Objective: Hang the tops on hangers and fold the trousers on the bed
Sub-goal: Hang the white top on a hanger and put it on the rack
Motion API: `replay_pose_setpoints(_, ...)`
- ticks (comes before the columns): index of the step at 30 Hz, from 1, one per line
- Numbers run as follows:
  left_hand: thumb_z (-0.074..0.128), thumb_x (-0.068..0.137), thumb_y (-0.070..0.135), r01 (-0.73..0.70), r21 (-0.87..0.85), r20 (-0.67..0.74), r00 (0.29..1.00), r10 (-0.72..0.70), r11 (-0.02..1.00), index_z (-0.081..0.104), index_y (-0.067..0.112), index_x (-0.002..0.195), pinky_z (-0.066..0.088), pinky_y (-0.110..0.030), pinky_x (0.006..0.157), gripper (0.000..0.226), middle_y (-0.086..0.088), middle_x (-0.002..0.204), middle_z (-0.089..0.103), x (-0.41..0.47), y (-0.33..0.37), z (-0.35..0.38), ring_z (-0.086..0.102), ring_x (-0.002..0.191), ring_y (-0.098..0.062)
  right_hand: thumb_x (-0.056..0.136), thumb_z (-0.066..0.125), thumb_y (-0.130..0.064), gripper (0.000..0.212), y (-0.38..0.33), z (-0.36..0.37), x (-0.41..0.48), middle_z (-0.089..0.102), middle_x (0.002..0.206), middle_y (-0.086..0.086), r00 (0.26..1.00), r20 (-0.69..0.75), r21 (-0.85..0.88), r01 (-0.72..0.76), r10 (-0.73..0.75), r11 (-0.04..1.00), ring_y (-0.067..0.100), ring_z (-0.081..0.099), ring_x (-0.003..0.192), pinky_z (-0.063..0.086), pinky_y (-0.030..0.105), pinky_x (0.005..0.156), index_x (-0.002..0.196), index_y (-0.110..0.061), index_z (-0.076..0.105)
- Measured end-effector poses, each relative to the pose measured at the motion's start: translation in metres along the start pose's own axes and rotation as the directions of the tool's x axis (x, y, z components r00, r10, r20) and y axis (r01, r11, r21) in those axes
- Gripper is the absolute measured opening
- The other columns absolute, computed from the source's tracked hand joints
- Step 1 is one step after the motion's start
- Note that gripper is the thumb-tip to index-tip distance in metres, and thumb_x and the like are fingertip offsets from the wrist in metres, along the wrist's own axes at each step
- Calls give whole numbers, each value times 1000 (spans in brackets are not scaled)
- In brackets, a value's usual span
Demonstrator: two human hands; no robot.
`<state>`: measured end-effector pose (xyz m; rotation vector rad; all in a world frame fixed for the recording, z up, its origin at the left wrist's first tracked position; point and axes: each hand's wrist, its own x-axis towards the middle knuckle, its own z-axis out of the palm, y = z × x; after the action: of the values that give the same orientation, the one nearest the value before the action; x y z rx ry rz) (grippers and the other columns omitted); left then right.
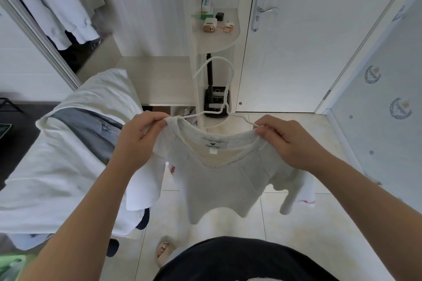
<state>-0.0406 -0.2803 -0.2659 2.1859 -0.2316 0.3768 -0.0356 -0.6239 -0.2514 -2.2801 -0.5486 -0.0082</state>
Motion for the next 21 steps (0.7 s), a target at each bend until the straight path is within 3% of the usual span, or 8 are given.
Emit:
replay_pose_setpoints(2, 61, 99, 23, -10, 7, 15, 1000, 10, 1000, 68, 37, 109, 45, -26, 92, 18, 18, 104, 68, -1, -3, 2, 61, 105, -9, 97, 49, -36, 18, 0, 0, -1, 59, 69, 7, 996, -84, 76, -12, 18, 997, 25, 53, 64, 42, 35, 65, 89, -28, 63)
replay_pose_setpoints(4, 68, 95, 19, -8, 91, 36, 999, 4, 996, 65, 30, 117, 41, -19, 91, 25, 19, 108, 63, -1, -10, 3, 56, 103, -3, 95, 53, -33, 15, 3, -5, -3, 57, 69, 11, 991, -124, 131, -31, 47, 991, 27, 50, 65, 39, 30, 61, 85, -29, 64)
replay_pose_setpoints(7, 60, 96, 4, 113, 260, -41, 994, -106, 959, 62, 18, 118, 43, -28, 84, 27, 11, 104, 61, -6, -25, 1, 57, 96, -13, 96, 57, -27, 18, 7, -17, -7, 54, 66, 8, 988, -144, 197, -34, 63, 980, 18, 45, 62, 35, 25, 60, 80, -31, 64)
replay_pose_setpoints(10, 53, 97, -1, 170, 324, -156, 980, -125, 931, 66, 13, 107, 38, -29, 74, 22, 6, 87, 63, -10, -41, -8, 62, 84, -23, 99, 60, -13, 24, 12, -23, -11, 59, 73, 12, 989, -132, 231, -33, 65, 972, 15, 50, 70, 37, 30, 68, 81, -26, 66)
replay_pose_setpoints(14, 43, 103, 3, 207, 281, -206, 967, -152, 937, 67, 16, 115, 38, -27, 80, 29, 5, 97, 66, -3, -39, -7, 59, 92, -18, 96, 58, -25, 16, 8, -16, -13, 60, 81, 25, 993, -75, 278, -69, 94, 958, 18, 50, 74, 35, 31, 70, 83, -23, 68)
replay_pose_setpoints(17, 40, 107, 11, 106, 168, -86, 992, -93, 980, 61, 17, 130, 37, -16, 94, 32, 9, 120, 62, 2, -26, 4, 53, 109, -7, 94, 56, -28, 17, 1, -10, -9, 59, 81, 26, 992, -83, 309, -69, 99, 949, 19, 49, 73, 34, 31, 68, 82, -22, 68)
replay_pose_setpoints(19, 42, 107, 14, 13, 128, -9, 1000, -12, 992, 61, 16, 126, 36, -10, 93, 27, 7, 117, 61, 5, -21, 9, 54, 107, -7, 94, 57, -28, 18, -1, -9, -5, 58, 79, 25, 991, -88, 321, -70, 103, 944, 18, 48, 72, 34, 29, 66, 81, -23, 69)
replay_pose_setpoints(21, 44, 106, 11, -29, 169, -10, 999, 31, 985, 62, 14, 113, 38, -13, 86, 19, 4, 105, 60, 13, -24, 13, 53, 97, -11, 97, 62, -25, 20, -2, -9, 0, 54, 67, 18, 989, -86, 323, -85, 119, 943, 14, 45, 65, 32, 28, 59, 79, -24, 69)
